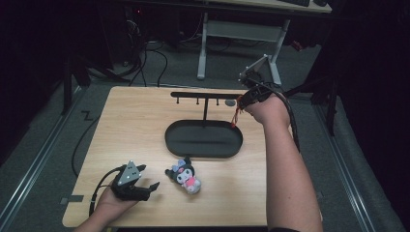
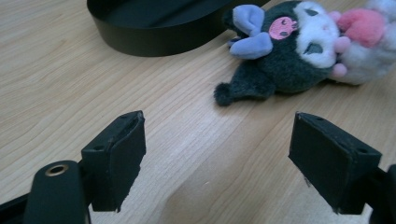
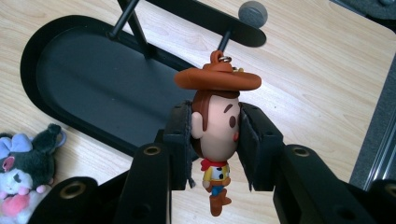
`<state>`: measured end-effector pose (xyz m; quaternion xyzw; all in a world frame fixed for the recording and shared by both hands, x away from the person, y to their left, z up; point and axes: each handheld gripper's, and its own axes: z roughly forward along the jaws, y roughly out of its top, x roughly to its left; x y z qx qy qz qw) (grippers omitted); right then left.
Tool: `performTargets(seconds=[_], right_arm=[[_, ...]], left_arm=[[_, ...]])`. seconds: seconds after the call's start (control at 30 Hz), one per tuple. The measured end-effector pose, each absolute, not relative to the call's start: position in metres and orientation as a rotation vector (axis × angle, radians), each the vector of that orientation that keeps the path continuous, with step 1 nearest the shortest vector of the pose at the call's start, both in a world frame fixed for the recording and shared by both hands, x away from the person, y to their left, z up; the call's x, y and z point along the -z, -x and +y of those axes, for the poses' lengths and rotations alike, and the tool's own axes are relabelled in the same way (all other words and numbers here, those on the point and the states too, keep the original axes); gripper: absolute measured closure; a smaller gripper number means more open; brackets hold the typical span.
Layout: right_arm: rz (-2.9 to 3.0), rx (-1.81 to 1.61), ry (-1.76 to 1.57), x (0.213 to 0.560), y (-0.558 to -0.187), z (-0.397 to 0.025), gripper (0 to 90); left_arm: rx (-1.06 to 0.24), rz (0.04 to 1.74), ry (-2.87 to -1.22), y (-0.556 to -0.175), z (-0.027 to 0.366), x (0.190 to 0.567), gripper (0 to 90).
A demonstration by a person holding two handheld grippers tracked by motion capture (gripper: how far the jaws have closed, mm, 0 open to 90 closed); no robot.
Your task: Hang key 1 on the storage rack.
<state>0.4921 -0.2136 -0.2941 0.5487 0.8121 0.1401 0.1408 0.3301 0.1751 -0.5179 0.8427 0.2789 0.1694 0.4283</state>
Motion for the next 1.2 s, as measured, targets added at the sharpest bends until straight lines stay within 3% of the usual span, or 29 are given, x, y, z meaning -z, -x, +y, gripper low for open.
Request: performTargets(seconds=[0.47,1.2], right_arm=[[2.298,-0.436,-1.658,0.3,-0.497,-0.226,66.8],[2.294,-0.442,-1.712,0.361,-0.499,-0.24,66.2]], left_arm=[[-0.425,0.681,-2.113,-0.329,0.174,0.517,19.2],[-0.438,0.679,-2.111,-0.328,0.176,0.517,19.2]])
